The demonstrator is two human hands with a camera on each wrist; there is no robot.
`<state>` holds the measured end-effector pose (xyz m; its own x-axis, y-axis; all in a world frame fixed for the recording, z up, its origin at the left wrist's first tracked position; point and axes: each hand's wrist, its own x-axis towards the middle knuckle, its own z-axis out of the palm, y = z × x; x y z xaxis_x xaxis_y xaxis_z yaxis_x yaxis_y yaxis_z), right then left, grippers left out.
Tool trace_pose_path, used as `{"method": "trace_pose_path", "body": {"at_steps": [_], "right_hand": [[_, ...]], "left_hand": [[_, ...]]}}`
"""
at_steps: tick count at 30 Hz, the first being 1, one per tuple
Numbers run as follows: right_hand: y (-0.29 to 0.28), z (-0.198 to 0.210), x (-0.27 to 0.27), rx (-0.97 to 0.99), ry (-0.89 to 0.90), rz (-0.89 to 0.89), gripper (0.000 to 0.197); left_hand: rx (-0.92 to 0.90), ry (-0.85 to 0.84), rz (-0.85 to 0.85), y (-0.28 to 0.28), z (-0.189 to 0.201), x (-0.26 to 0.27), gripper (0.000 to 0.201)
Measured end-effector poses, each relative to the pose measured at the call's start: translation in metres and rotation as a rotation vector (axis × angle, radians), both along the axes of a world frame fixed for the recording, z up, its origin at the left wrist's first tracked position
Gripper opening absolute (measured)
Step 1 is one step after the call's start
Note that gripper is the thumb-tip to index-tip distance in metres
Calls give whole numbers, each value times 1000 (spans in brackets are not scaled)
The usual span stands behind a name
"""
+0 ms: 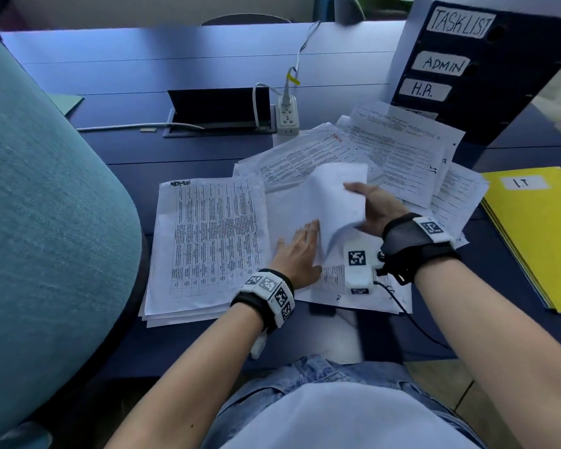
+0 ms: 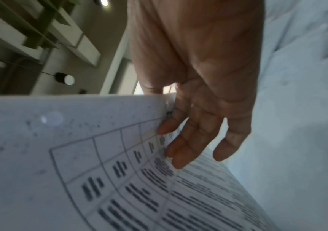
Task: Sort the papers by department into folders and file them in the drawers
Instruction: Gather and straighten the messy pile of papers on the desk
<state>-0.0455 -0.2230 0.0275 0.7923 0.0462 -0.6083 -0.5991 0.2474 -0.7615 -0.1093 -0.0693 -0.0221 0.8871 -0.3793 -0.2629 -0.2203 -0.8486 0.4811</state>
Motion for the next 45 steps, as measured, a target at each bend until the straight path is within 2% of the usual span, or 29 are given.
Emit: {"method": "trace_pose_path", "body": {"at_steps": [3, 5, 7, 9, 11, 13, 14, 15, 17, 18, 19, 21, 23, 24, 26, 30, 32, 33, 35, 37, 41, 43, 45], "right_hand": [[1, 26, 5, 80, -130, -21, 16], [-3, 40, 9, 128, -239, -28, 41], [-10, 48, 12, 154, -317, -47, 67], [-14, 49, 16, 60, -339, -75, 64], [-14, 46, 21, -112, -339, -69, 60], [-15, 35, 28, -211, -348, -55, 78], [-16, 26, 32, -237, -358, -55, 76], [-16, 15, 35, -267, -367, -69, 60], [-12, -1, 34, -342, -388, -98, 22], [-8, -8, 31, -375, -387, -101, 18], [-5, -21, 31, -415, -361, -100, 21], [0, -40, 28, -514, -307, -105, 28], [-1, -57, 25, -638, -239, -122, 19], [-3, -61, 22, -696, -213, -127, 11], [-13, -70, 15, -771, -174, -152, 12], [-35, -69, 6, -810, -87, -221, 27], [-38, -68, 5, -814, -67, -217, 28], [-36, -67, 5, -820, -73, -207, 26], [-28, -66, 6, -822, -87, -184, 19], [-15, -67, 7, -806, -113, -140, 27], [15, -65, 0, -952, -237, 78, 33], [21, -64, -3, -1039, -291, 153, 27], [19, -62, -4, -1091, -311, 170, 26]], "left_hand": [[-284, -317, 210, -4, 15, 7, 33], [-393, -450, 333, -4, 33, 15, 23], [-526, -487, 467, 0, 61, 23, 26], [-724, -385, 622, 10, 85, 34, 27], [-941, -204, 704, 24, 102, 43, 21], [-1060, -16, 761, 38, 109, 47, 9], [-1071, 58, 791, 44, 109, 48, 8], [-1050, 108, 825, 49, 107, 47, 12], [-998, 165, 900, 59, 95, 46, 33], [-964, 192, 939, 66, 84, 47, 46], [-910, 212, 977, 71, 74, 46, 54], [-762, 216, 996, 81, 54, 46, 42], [-639, 234, 1021, 90, 33, 49, 50], [-620, 253, 1034, 95, 23, 50, 51], [-570, 306, 1086, 106, 5, 52, 44], [-489, 342, 1107, 122, -17, 48, 28], [-489, 304, 1134, 121, -19, 46, 4], [-504, 263, 1148, 119, -18, 45, 6], [-542, 179, 1162, 112, -18, 42, 33], [-514, 120, 1112, 107, -18, 40, 50], [-498, 165, 1053, 106, -15, 44, 28], [-558, 208, 1102, 111, -18, 46, 30], [-603, 226, 1160, 115, -22, 46, 18]]}}
